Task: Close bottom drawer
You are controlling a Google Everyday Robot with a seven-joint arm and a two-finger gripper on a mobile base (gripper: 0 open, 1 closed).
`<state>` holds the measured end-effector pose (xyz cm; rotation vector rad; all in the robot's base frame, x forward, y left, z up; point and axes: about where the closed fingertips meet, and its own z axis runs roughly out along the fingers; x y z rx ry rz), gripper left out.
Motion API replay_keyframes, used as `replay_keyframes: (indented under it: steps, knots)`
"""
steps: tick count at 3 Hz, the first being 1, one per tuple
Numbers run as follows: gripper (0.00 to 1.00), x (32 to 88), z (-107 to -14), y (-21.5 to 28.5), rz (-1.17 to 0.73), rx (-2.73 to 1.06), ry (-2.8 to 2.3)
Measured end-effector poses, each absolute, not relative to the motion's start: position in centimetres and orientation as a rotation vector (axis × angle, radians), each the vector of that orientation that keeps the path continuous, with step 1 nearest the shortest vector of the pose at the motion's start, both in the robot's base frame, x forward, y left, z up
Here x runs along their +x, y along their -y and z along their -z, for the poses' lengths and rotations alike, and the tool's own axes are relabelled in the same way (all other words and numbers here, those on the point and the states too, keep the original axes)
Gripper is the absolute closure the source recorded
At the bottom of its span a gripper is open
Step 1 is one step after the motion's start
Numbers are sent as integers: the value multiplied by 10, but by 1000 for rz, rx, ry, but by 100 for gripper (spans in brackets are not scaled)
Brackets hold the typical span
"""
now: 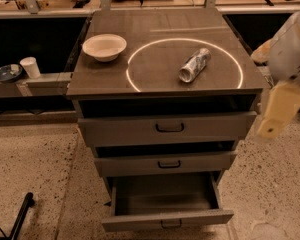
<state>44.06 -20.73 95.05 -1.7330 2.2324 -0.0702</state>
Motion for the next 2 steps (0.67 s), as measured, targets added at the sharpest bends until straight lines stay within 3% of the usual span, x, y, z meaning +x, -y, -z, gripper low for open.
replay_keyframes:
  steps: [2]
  knots:
    - [0, 438, -790, 135, -187, -1825, -2238]
